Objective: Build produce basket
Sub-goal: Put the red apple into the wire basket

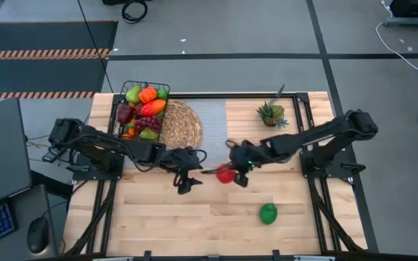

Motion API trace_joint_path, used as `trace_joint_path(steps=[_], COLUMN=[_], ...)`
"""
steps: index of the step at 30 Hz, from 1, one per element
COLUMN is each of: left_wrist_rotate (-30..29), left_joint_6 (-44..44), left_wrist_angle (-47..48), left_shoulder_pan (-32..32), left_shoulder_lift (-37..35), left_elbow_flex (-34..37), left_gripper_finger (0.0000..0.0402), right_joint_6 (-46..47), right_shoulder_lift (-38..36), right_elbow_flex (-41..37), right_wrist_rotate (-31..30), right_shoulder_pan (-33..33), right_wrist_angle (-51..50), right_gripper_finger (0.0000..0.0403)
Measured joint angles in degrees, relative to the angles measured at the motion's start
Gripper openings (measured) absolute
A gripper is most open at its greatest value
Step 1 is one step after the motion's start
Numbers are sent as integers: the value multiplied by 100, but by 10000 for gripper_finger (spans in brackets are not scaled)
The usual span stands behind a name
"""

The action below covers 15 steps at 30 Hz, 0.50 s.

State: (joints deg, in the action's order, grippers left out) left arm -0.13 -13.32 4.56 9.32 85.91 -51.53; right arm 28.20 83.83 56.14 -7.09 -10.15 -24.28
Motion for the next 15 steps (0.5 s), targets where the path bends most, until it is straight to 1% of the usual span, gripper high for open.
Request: trace_joint_path(steps=[3, 10, 12, 15], left_wrist_rotate=[-69, -292, -311, -354], left_joint_6=[-77, -82, -131, -170], left_wrist_angle=[303, 573, 687, 761], left_shoulder_pan=[-41, -136, -151, -151], left_shoulder_lift=[-205, -491, -556, -551], left_elbow_flex=[-4, -11, -4, -10], left_gripper_finger=[298, 298, 298, 298], right_joint_6=[-399, -1086, -1225, -1426], right_shoulder_lift=[334, 927, 1011, 1095], right_elbow_flex=[0, 0, 6, 12], right_wrist_rotate=[197, 1091, 1202, 1205], right_shoulder_pan=[377, 1008, 1144, 1328], right_wrist_angle=[165, 1521, 1855, 2165], right_gripper_finger=[10, 10, 10, 10])
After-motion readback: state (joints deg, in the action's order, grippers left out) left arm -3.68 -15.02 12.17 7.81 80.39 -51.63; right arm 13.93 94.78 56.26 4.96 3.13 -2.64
